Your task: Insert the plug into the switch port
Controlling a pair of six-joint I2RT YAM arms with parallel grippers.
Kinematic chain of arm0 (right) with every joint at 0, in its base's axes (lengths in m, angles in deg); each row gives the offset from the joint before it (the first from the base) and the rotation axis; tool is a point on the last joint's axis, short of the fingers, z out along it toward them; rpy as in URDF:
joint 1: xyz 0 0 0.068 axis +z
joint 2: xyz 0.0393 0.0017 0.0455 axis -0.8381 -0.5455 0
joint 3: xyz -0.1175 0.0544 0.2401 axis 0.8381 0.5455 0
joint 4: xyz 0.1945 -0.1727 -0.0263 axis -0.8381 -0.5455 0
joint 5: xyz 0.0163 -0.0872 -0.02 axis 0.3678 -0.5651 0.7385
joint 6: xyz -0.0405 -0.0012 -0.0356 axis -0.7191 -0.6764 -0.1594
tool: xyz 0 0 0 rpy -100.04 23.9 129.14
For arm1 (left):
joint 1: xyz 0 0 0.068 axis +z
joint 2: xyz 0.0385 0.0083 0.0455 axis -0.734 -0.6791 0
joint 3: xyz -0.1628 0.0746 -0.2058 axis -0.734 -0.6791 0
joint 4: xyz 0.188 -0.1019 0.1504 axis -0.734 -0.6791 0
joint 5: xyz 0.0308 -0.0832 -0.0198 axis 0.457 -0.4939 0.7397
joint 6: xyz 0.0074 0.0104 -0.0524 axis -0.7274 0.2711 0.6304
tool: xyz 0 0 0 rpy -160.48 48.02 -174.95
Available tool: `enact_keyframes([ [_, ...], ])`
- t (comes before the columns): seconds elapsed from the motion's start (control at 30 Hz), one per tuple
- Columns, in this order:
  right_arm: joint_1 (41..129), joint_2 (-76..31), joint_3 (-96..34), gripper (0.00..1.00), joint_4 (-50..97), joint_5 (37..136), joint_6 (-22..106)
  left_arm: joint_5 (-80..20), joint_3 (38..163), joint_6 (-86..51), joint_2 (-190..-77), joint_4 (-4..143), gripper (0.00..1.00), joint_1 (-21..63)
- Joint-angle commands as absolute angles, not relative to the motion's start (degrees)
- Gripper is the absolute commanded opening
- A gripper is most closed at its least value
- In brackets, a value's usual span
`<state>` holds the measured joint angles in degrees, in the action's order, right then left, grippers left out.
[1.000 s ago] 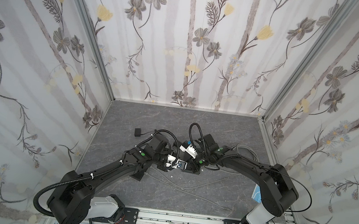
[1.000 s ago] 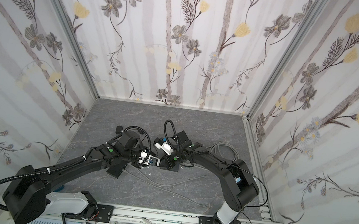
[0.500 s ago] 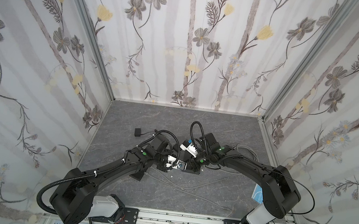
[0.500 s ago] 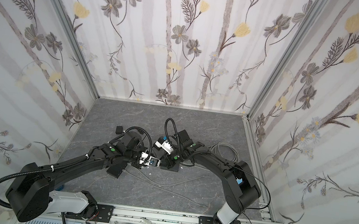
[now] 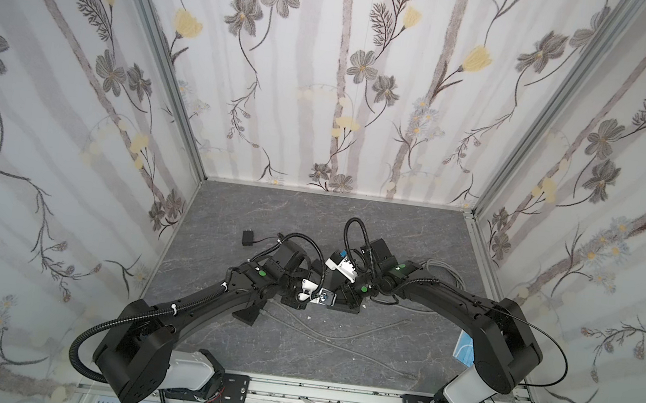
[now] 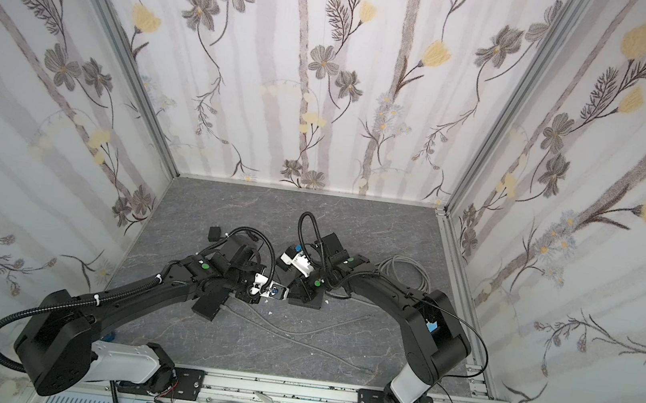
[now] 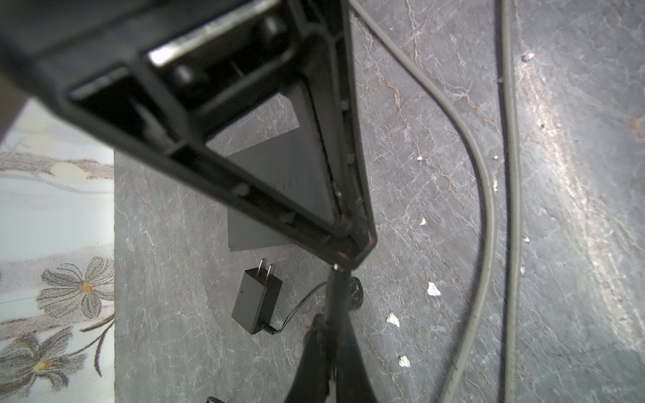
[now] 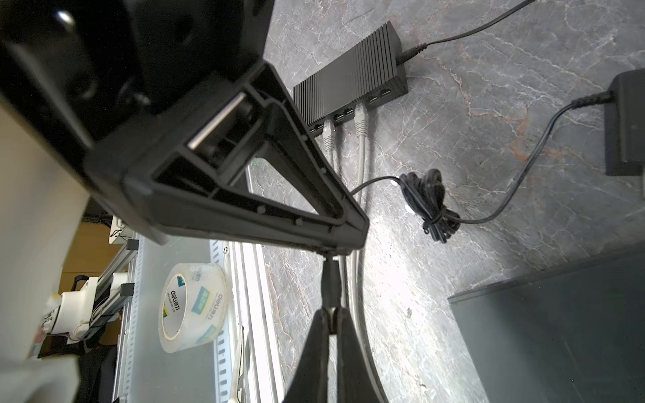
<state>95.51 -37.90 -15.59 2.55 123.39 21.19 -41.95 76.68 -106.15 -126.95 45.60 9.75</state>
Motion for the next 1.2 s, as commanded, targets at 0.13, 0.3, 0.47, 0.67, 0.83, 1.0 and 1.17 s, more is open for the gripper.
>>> enact_keyframes([
  [0.13,95.32,-36.44,-15.78,0.15,4.88,120.95,22.15,-42.53,77.95,-107.51,-127.08,42.78,0.0,9.7],
  [0.3,91.39,-32.15,-12.78,0.32,8.86,115.45,25.72,-41.94,77.78,-107.51,-127.25,43.08,0.0,9.7],
  [0.47,87.71,-26.41,-8.95,0.3,11.14,105.32,29.61,-38.92,78.72,-105.95,-129.78,43.08,0.0,9.63],
  [0.67,87.79,-23.03,-4.93,0.3,13.81,95.6,36.24,-30.4,81.75,-102.4,-137.89,42.04,0.0,9.61],
  [0.83,87.94,-22.43,-0.81,0.3,17.98,96.67,39.73,-23.02,85.07,-97.86,-143.75,42.04,0.0,8.82],
  [1.0,88.05,-24.51,2.36,0.29,20.77,93.09,43.27,-18.82,89.17,-93.86,-149.78,40.41,0.0,6.9],
  [1.17,88.14,-25.06,7.85,0.29,26.43,95.06,47.84,-19.5,89.65,-92.93,-151.67,40.26,0.0,5.05],
])
